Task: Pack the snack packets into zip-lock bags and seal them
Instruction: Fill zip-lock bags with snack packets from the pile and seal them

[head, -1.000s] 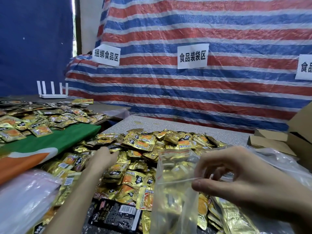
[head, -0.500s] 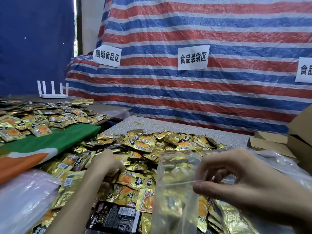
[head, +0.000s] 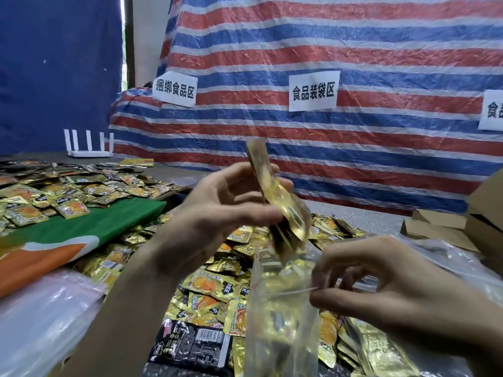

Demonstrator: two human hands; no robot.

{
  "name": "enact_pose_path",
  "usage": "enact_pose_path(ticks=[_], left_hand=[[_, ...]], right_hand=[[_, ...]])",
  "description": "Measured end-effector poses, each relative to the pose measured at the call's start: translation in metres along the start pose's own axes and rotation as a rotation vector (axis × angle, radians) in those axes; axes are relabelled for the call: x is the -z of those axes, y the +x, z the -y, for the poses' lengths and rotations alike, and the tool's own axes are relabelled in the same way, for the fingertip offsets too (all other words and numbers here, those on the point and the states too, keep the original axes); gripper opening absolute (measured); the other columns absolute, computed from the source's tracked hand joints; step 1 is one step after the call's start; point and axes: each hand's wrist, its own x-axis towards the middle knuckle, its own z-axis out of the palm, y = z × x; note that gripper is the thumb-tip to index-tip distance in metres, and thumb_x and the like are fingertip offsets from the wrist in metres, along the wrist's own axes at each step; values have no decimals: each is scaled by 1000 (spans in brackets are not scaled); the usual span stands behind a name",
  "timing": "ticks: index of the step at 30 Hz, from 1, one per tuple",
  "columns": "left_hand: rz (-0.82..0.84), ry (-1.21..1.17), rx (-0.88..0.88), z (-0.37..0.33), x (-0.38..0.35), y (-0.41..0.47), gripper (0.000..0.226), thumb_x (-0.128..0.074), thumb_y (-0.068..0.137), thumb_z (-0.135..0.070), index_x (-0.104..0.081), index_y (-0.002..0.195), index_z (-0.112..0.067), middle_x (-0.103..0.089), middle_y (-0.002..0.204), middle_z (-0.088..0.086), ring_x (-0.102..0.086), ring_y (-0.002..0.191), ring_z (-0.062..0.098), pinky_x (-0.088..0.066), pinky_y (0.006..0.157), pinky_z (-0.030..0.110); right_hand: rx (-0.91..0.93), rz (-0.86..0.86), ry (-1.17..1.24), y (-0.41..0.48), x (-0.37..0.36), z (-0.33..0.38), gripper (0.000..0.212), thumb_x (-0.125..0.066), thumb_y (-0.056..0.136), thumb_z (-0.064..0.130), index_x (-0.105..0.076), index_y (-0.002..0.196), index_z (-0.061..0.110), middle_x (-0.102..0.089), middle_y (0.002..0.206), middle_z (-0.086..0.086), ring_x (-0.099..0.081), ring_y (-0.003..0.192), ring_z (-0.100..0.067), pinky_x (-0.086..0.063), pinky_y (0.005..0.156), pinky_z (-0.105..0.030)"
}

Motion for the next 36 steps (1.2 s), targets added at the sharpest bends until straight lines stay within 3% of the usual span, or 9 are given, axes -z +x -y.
enact_pose_path(ticks=[9,13,16,19,22,24,28,32,36], left_hand=[[167,319,164,6,5,-2,68,-80,65,9,-50,126,0,-67,122,14,-66,113,32,-54,95,42],[323,505,294,12,-7,-3,62,-81,76,-13,-53,131,-13,-68,124,3,-64,118,18,-47,106,40],[384,693,375,11,-17,-3,57,-61,87,-53,-58,133,-19,-68,124,-5,-62,116,5,-49,105,36],[326,821,321,1,-24,-4,63,-34,92,-68,-71,111,-20,-73,107,-9,-66,101,1,-53,94,33],[414,915,294,-8,-25,-11,50,-53,89,-67,-75,93,-22,-71,90,-12,-64,85,-1,-50,76,19],[476,1026,329,-12,-22,-17,36,-67,84,-59,-75,92,-24,-70,89,-18,-63,88,-2,-45,78,15],[372,1083,328,-16,-9,-18,25,-69,82,-51,-74,86,-27,-67,93,-18,-59,94,-2,-46,86,20],[155,995,126,-16,1,-16,24,-64,75,-57,-69,81,-35,-56,112,-26,-51,114,-5,-46,98,29],[55,1033,-57,-17,1,-16,28,-60,75,-59,-71,81,-34,-58,109,-22,-56,109,0,-48,93,25]], right_hand=[[38,-50,16,-5,5,-3,22,-73,83,45,-75,79,24,-59,66,-6,-52,58,-14,-41,55,-35],[25,-136,-46,-2,-2,4,18,-74,72,52,-78,73,35,-61,73,8,-58,70,-3,-39,60,-8],[-25,-194,-164,-4,-2,3,21,-74,74,63,-75,74,43,-58,85,15,-57,85,-4,-40,68,-14],[-58,-117,-239,-2,-2,1,25,-70,74,60,-71,72,35,-59,107,28,-53,111,4,-42,91,-25],[-49,-123,-230,3,-7,1,19,-75,82,43,-66,70,30,-65,102,24,-53,112,1,-44,97,-34],[-56,-176,-223,3,-9,0,21,-71,83,48,-67,75,29,-66,91,18,-57,102,-1,-47,90,-39],[-44,-280,-219,-1,-7,1,28,-65,75,57,-69,76,30,-65,80,12,-59,86,-6,-50,78,-43],[73,-409,-190,-4,-3,3,24,-76,77,54,-71,73,31,-62,67,8,-60,70,-12,-50,63,-36],[-66,-171,-163,-7,3,-7,39,-66,66,72,-73,75,34,-66,67,8,-60,64,-10,-47,61,-32]])
